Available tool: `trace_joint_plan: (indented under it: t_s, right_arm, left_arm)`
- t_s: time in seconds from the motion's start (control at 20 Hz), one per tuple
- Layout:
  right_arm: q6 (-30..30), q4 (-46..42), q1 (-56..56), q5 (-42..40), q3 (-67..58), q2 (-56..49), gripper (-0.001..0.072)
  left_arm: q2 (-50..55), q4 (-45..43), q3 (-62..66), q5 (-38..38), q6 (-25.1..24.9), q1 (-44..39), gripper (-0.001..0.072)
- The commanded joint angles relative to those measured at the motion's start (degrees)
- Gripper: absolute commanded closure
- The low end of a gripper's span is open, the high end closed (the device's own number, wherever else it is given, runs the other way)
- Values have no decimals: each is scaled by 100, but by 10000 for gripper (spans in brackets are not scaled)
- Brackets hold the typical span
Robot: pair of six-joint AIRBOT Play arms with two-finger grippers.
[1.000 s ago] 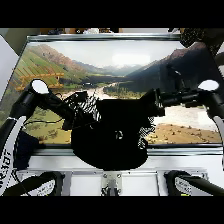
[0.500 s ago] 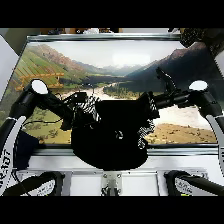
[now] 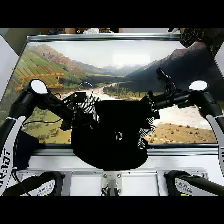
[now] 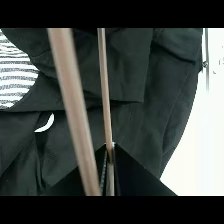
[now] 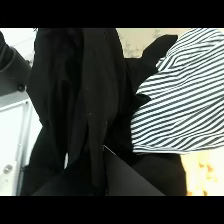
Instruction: Fold the clothes and pants, and hang the long-sleeved shirts on hangers.
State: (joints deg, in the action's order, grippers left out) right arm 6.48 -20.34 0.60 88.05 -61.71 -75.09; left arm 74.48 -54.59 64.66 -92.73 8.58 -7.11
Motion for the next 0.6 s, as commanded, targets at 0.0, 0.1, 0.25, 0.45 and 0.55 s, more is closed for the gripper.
trace_joint_plan:
  t_s: [0.0, 0.1, 0.25, 0.45, 0.55]
  right_arm:
    - [-1106, 4, 2, -35, 4, -4, 698]
    - [-1880, 4, 2, -125, 4, -4, 698]
    - [-2194, 4, 2, -229, 4, -4, 698]
    - [-2190, 7, 2, -223, 4, -4, 699]
    - [-2190, 20, 2, -223, 4, -4, 699]
  left_arm:
    - [-2, 20, 7, 13, 7, -4, 693]
    - [-2, 20, 7, 13, 7, -4, 693]
    - [0, 20, 7, -9, 7, -4, 693]
    - [-2, 17, 7, -9, 7, -4, 692]
    - [-2, 17, 7, -9, 4, -2, 692]
